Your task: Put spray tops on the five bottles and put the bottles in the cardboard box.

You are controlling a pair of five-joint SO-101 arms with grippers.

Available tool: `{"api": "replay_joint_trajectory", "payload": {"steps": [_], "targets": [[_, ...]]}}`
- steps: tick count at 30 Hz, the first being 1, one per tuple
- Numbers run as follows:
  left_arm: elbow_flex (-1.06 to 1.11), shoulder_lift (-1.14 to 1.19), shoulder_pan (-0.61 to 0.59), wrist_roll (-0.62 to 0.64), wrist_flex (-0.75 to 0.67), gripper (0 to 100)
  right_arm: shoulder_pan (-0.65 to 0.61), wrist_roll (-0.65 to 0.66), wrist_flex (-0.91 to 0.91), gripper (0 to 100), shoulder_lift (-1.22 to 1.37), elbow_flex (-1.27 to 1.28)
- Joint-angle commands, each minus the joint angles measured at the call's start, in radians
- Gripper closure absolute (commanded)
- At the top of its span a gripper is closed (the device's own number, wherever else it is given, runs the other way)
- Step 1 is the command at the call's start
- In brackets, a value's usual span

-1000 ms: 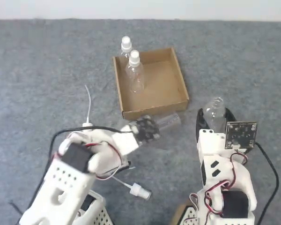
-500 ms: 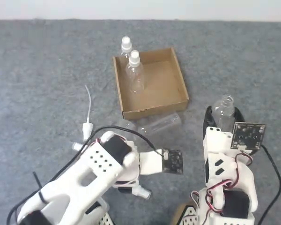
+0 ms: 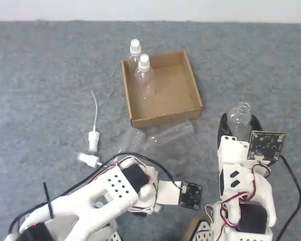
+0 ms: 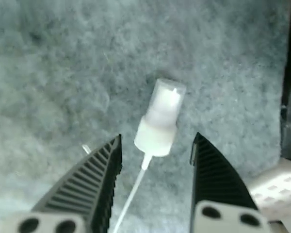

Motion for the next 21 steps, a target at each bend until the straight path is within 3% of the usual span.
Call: {"api": "replay_joint_trajectory", "payload": {"steps": [1,6,21], "targets": [[0.028,0.006,0.005,-0.008,-0.091,78,-0.030,-0.003,-0.021,96.2,-0.016,-0.012],[0.090,0.006,0.005,-0.008,-0.204,78,-0.038,-0.002,-0.019,96.1,-0.016,-0.012],[0.097,0.006,0.003,-0.006,-0.213,90,-0.041,-0.002,-0.018,96.1,-0.016,-0.011]]}}
